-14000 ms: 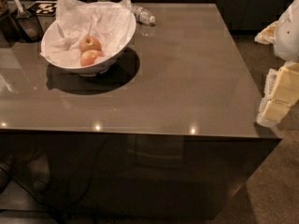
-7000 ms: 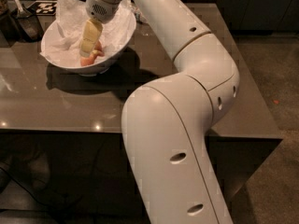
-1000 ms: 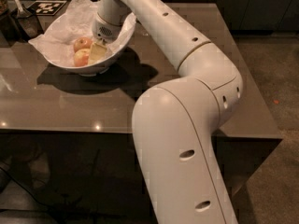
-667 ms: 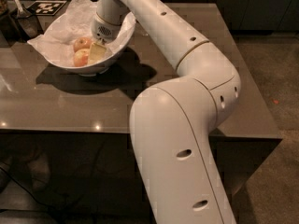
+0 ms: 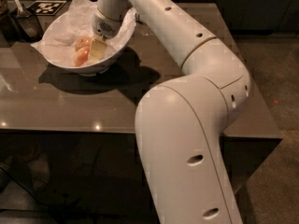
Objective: Pick apple from white bowl
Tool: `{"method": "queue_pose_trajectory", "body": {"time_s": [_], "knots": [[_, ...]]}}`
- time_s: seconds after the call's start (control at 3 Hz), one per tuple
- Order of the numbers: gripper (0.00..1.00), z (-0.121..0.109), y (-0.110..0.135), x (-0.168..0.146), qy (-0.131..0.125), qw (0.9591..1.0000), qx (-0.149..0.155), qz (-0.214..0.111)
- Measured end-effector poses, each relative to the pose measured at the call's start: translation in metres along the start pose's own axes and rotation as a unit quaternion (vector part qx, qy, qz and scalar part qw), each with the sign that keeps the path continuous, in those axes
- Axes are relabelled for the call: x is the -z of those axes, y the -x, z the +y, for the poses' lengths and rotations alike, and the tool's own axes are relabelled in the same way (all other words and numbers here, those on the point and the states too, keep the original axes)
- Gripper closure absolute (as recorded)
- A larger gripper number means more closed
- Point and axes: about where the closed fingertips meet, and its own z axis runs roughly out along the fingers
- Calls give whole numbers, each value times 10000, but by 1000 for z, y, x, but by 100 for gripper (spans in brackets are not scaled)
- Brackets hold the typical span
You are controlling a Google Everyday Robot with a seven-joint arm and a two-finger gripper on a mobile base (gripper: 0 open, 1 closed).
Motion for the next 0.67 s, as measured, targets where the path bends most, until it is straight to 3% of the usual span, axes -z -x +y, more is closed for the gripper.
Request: {"method": "queue_pose_trajectory", "body": {"time_s": [0.67], "knots": [[100, 19, 6, 53, -634, 9977, 194, -122]]}}
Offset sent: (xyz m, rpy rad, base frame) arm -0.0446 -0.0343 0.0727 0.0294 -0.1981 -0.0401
